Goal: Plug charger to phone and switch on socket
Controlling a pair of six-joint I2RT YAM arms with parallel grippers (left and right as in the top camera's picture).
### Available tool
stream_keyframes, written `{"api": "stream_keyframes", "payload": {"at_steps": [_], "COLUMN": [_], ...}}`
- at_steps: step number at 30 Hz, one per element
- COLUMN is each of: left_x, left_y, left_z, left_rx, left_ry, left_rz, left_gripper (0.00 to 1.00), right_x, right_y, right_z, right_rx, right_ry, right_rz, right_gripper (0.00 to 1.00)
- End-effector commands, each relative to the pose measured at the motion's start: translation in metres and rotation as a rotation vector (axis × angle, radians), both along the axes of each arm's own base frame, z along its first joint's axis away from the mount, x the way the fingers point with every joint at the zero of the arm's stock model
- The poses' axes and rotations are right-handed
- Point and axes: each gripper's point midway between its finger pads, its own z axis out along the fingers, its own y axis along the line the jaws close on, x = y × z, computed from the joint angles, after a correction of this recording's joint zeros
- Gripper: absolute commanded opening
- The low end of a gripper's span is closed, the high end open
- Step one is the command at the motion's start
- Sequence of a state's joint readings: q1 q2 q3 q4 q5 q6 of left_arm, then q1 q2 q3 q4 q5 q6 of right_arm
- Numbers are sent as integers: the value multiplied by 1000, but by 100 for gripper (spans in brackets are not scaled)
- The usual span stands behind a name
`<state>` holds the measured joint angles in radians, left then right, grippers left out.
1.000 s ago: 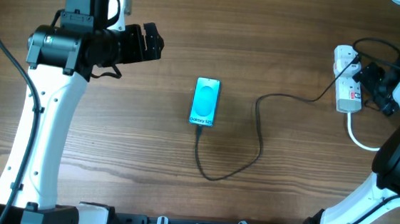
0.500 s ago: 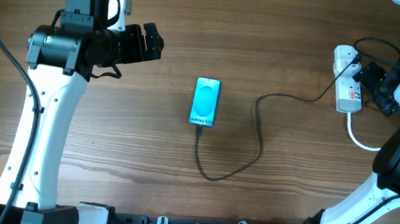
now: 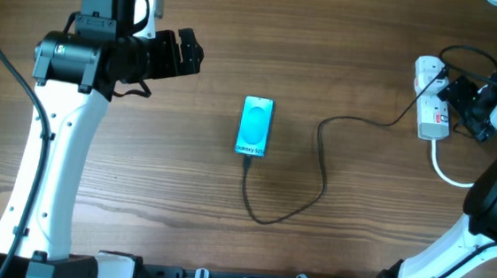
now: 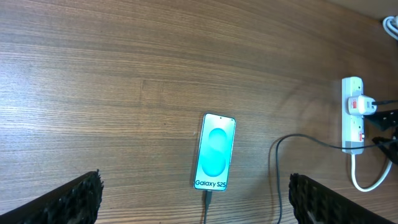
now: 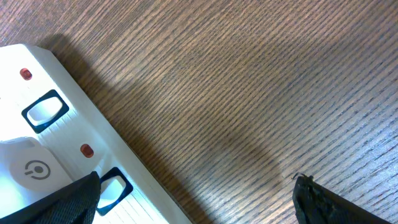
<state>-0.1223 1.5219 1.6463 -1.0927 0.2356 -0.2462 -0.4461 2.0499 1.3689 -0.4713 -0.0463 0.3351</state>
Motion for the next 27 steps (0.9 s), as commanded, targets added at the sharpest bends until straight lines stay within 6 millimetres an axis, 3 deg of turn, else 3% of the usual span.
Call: {"api": "stream_keyframes", "payload": {"at_steps": [1, 10, 14, 17, 22, 24, 27], "left_x": [1, 1, 1, 1, 1, 1, 1], "left_y": [2, 2, 2, 2, 2, 2, 2], "left_z": [-3, -3, -3, -3, -3, -3, -3], "left_rx": [1, 1, 1, 1, 1, 1, 1], "left_ry": [8, 8, 8, 8, 8, 8, 8], "left_rz": [13, 13, 13, 13, 13, 13, 13], "left_gripper": [100, 100, 100, 100, 100, 100, 100], "right_x": [-4, -12, -26, -36, -45, -58, -82], "right_y": [32, 35, 30, 20, 23, 28, 36], "right_z": [-24, -25, -13, 11, 91, 128, 164], "right_rx": [93, 107, 86, 33, -17, -38, -42], "right_ry": [44, 76, 118, 123, 2, -48, -85], "right_rz": [93, 98, 31, -68, -78, -83, -135], "right_gripper": [100, 100, 100, 100, 100, 100, 100]}}
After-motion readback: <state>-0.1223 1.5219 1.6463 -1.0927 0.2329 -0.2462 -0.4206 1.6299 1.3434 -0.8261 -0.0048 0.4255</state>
